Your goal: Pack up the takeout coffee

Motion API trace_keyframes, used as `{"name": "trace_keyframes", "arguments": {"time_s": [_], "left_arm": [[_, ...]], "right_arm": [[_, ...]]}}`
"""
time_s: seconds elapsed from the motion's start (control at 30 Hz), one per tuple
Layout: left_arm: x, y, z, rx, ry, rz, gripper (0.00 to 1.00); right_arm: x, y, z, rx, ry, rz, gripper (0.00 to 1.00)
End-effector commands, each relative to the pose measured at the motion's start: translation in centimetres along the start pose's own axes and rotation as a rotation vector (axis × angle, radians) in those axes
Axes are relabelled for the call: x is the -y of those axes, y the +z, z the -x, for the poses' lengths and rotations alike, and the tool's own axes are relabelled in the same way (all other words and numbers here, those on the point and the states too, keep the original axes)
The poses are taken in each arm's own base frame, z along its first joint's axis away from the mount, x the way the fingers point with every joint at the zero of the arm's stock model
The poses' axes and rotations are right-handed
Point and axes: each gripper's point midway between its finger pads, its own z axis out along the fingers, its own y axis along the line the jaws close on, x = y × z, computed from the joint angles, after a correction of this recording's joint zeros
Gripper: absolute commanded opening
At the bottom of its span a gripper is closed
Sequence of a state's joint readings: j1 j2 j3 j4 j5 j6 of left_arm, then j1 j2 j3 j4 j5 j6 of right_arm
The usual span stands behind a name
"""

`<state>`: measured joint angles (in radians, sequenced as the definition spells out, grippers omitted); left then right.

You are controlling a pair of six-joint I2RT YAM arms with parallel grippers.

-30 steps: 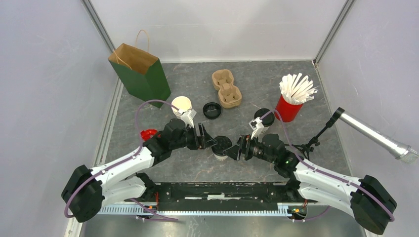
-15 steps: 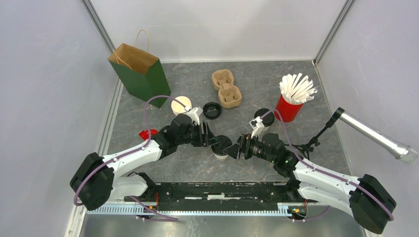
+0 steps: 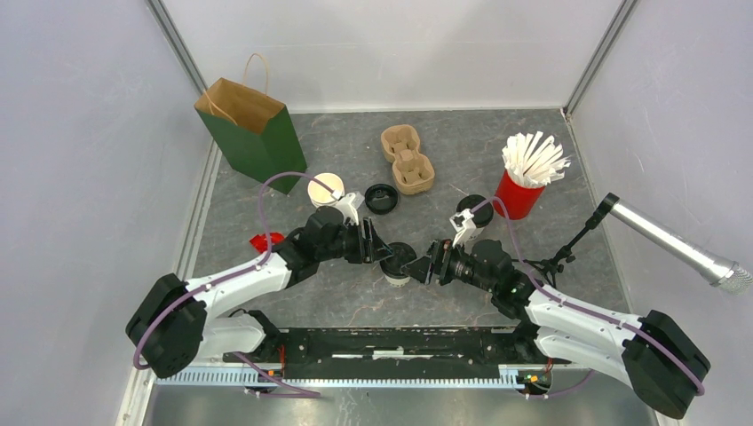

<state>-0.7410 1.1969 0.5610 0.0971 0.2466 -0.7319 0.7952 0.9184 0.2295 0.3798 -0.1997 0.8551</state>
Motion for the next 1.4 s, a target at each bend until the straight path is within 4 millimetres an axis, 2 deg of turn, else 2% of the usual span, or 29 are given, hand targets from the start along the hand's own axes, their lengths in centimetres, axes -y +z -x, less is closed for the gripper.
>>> {"name": "trace_keyframes", "arguments": {"time_s": [0.0, 0.1, 0.23, 0.43, 0.73, 0.83, 0.9, 1.1, 1.37], "left_arm": [[-1.5, 0.0, -1.4, -0.033, 0.022, 0.031, 0.59], [-1.5, 0.1, -1.7, -0.036, 0.017, 0.021, 0.59], [-1.6, 0.2, -2.0, -0.045, 0.010, 0.015, 0.58], [-1.8, 0.1, -2.1, -0.040, 0.012, 0.022, 0.57], [-3.8, 0.5, -3.3, -0.060, -0.017, 0.087, 0.55], [-4.1, 0.6, -3.6, -0.061, -0.032, 0.096, 0.54], [-4.5, 0.8, -4.1, -0.070, -0.045, 0.099, 0.54], [-5.8, 1.1, -5.7, -0.091, -0.097, 0.120, 0.53], [-7.5, 1.0, -7.2, -0.101, -0.134, 0.161, 0.52]], "right_arm": [[-1.4, 0.1, 1.6, 0.046, 0.018, 0.040, 0.90], [-1.4, 0.1, 1.9, 0.055, 0.018, 0.028, 0.90], [-0.5, 0.4, 1.2, 0.036, 0.027, 0.002, 0.88], [1.1, 0.5, 0.0, 0.021, 0.033, -0.027, 0.78], [6.0, -1.3, -5.2, -0.055, 0.056, -0.122, 0.66], [7.4, -1.7, -6.2, -0.075, 0.038, -0.158, 0.65], [8.7, -2.3, -7.9, -0.117, 0.031, -0.188, 0.64], [10.5, -3.1, -10.0, -0.193, -0.017, -0.239, 0.62], [13.7, -5.3, -12.6, -0.231, -0.063, -0.346, 0.60]]}}
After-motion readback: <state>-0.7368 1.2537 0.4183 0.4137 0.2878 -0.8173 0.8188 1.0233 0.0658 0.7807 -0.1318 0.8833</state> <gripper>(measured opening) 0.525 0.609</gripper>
